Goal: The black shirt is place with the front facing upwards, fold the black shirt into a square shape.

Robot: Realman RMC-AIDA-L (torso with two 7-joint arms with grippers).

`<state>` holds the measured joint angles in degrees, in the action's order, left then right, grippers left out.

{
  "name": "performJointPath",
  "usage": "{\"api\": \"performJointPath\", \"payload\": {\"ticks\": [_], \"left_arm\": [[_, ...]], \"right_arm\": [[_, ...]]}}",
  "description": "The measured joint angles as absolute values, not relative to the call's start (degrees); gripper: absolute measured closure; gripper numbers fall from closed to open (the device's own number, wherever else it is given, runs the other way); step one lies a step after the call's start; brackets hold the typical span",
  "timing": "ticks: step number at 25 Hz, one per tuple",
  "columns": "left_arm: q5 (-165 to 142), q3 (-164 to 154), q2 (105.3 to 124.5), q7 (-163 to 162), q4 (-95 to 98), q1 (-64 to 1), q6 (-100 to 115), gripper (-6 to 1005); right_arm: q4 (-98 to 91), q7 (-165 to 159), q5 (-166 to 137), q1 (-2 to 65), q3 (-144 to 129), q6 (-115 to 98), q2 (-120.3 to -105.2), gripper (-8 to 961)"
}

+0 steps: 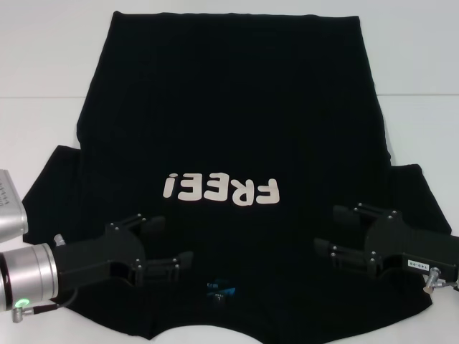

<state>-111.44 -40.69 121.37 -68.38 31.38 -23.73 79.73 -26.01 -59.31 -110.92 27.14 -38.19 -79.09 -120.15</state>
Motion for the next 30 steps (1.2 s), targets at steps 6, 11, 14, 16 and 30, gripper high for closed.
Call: {"api": "performJointPath", "payload": {"ticks": [6, 11, 14, 16, 30], "left_arm": [[-111.4, -40.7, 121.37, -68.4, 31.4, -23.7, 80.0, 51], [-111.4, -40.7, 121.37, -68.3, 31.4, -23.7, 80.1, 52], [-111.3, -40.7, 121.37, -68.4, 31.4, -23.7, 80.2, 53], [-111.3, -40.1, 121.38, -69.0, 31.4, -23.7, 80.4, 53], [-112.5, -24.5, 111.63, -123.6, 31.5, -25.1, 86.4, 57]], "right_arm": [[-26.0, -59.3, -110.9, 27.2, -38.3, -79.0, -120.14, 162], [-26.0, -59.3, -110.9, 27.2, -38.2, -79.0, -120.14, 163], [-26.0, -59.4, -110.9, 27.2, -38.2, -79.0, -120.15, 163], [-26.0, -59.4, -110.9, 27.2, -38.1, -79.0, -120.15, 163], [-26.0, -59.9, -110.9, 27.2, -38.2, -79.1, -120.14, 162]]}}
